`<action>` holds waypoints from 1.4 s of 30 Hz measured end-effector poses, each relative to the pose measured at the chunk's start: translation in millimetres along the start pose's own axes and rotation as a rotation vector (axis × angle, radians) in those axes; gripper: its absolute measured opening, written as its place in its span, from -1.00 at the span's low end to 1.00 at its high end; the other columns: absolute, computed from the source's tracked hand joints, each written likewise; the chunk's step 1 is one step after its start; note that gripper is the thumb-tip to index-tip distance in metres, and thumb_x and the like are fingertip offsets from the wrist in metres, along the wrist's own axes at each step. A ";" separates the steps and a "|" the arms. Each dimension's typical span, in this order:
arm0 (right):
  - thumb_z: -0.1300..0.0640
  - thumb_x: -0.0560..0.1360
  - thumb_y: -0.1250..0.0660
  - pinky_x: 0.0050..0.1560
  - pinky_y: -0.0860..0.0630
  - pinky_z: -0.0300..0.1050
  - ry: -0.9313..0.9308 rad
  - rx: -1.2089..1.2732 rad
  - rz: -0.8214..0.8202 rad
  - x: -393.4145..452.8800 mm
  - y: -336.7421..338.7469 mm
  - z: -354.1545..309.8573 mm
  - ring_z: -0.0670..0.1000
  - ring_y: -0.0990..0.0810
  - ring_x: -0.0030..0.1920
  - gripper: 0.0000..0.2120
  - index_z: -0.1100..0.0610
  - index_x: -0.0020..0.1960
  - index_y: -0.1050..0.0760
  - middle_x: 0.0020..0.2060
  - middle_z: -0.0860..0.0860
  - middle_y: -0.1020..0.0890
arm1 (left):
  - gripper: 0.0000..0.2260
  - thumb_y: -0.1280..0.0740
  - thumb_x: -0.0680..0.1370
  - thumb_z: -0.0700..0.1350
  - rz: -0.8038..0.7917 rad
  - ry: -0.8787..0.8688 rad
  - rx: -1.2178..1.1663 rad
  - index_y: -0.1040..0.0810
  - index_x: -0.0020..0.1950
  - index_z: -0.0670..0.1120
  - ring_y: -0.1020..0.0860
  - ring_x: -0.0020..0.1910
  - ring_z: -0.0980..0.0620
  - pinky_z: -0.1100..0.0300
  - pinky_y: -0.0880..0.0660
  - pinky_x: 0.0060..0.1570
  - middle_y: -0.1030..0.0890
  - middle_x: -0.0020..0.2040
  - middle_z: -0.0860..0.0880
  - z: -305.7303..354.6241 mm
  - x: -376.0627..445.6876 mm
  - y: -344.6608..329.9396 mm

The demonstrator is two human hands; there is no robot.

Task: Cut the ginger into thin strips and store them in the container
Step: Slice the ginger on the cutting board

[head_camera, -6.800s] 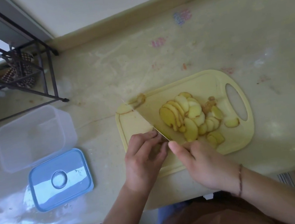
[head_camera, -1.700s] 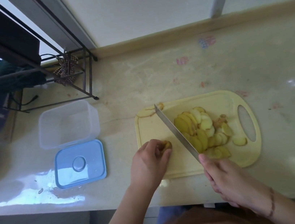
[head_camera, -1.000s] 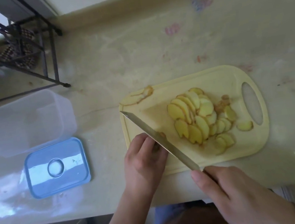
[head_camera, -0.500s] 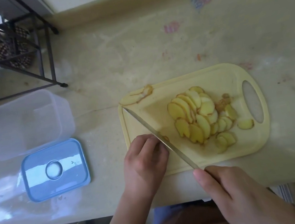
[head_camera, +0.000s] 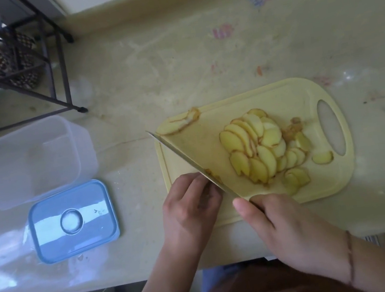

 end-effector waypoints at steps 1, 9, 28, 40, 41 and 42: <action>-0.50 0.44 0.19 -0.33 -0.32 -0.13 0.002 0.008 -0.007 3.7 0.1 -2.5 -0.05 -0.39 -0.43 -0.31 0.06 -0.39 -0.28 -0.51 0.00 -0.41 | -0.99 -0.47 0.46 -0.29 0.006 -0.001 -0.001 -0.69 -0.14 -0.21 -0.54 -0.28 0.07 0.35 -0.44 -0.28 -0.61 -0.18 -0.04 0.3 0.5 0.1; -0.43 0.43 0.04 -0.37 -0.31 -0.19 -0.034 0.076 -0.012 -1.4 11.6 -4.6 -0.07 -0.33 -0.48 -0.40 0.09 -0.41 -0.24 -0.58 -0.07 -0.37 | -0.94 -0.48 0.45 -0.30 0.030 0.006 0.001 -0.71 -0.10 -0.19 -0.63 -0.21 0.04 0.24 -0.56 -0.22 -0.65 -0.12 -0.04 4.0 1.6 1.7; -0.52 0.39 0.16 -0.26 -0.33 -0.17 0.004 -0.022 -0.010 -22.2 15.4 -4.1 -0.03 -0.45 -0.34 -0.31 0.09 -0.40 -0.22 -0.40 -0.12 -0.49 | -0.85 -0.39 0.52 -0.22 0.046 0.010 -0.007 -0.65 -0.24 -0.22 -0.30 -0.23 0.25 0.48 -0.30 -0.27 -0.48 -0.25 0.04 3.3 -1.7 3.8; -0.55 0.35 0.18 -0.33 -0.31 -0.14 -0.039 -0.019 -0.012 -22.6 17.2 -8.6 -0.03 -0.42 -0.40 -0.31 0.07 -0.34 -0.27 -0.47 -0.06 -0.45 | -0.95 -0.47 0.41 -0.32 0.040 0.035 0.009 -0.69 -0.21 -0.19 -0.48 -0.27 0.13 0.47 -0.39 -0.26 -0.59 -0.21 -0.04 2.9 -1.5 1.9; -0.55 0.35 0.18 -0.33 -0.31 -0.15 -0.046 -0.022 -0.016 -22.1 17.3 -8.5 -0.04 -0.41 -0.41 -0.29 0.10 -0.35 -0.24 -0.47 -0.07 -0.45 | -0.95 -0.46 0.42 -0.31 0.043 0.033 0.014 -0.69 -0.20 -0.19 -0.49 -0.26 0.14 0.53 -0.35 -0.21 -0.60 -0.21 -0.04 3.0 -1.6 2.1; -0.55 0.35 0.17 -0.33 -0.31 -0.16 -0.052 -0.020 -0.019 -21.8 17.4 -8.3 -0.04 -0.40 -0.41 -0.29 0.11 -0.37 -0.22 -0.47 -0.06 -0.44 | -0.95 -0.45 0.43 -0.30 0.046 0.029 0.014 -0.70 -0.20 -0.19 -0.49 -0.24 0.15 0.55 -0.33 -0.18 -0.61 -0.20 -0.04 3.3 -1.8 1.9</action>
Point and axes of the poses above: each hand's wrist, its own x-axis towards the middle knuckle, its own y-axis out of the back of the hand, z = x × y, the point moved 3 cm from there along x, towards the middle knuckle
